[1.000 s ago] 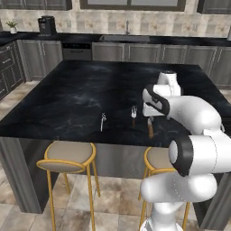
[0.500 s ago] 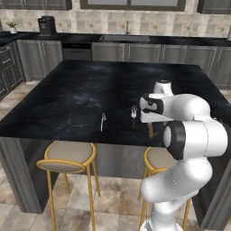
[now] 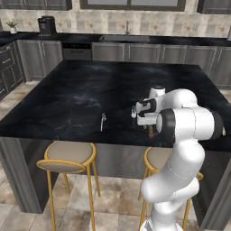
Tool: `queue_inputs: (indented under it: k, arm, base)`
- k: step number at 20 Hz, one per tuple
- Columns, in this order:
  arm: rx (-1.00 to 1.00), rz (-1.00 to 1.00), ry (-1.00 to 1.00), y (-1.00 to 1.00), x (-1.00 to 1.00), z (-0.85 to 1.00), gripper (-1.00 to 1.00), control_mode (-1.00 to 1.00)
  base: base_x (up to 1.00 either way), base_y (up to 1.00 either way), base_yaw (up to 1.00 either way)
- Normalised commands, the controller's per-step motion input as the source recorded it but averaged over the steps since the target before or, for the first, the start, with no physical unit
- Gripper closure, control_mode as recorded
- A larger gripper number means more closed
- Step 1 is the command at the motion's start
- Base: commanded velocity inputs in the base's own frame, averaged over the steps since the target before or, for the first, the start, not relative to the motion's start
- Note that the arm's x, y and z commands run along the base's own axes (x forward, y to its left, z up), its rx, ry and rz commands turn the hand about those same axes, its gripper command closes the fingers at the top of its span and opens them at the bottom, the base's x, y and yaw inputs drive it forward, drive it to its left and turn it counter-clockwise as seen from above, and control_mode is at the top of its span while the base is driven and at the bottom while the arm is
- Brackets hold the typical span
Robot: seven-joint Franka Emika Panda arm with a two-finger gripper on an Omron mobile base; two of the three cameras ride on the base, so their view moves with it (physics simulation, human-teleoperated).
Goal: Pick up the metallic utensils from the counter and place them in the open drawer. Make sure not to pick up any wooden utensils.
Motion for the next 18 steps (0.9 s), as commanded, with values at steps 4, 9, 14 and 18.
queue_inputs:
  k: [4,9,14,18]
  arm:
    - [0.00,0.00,0.00,-0.02,0.49,-0.42,-1.00,-1.00]
    - [0.03,0.00,0.00,-0.12,0.40,-0.46,-1.00,-1.00]
    - [0.11,0.00,0.00,-0.40,0.16,-0.55,-1.00,-1.00]
    - [0.11,0.00,0.00,-0.23,0.10,-0.56,1.00,-1.00]
  base:
    - [0.00,0.00,0.00]
    - [0.00,0.00,0.00]
    - [0.00,0.00,0.00]
    - [0.00,0.00,0.00]
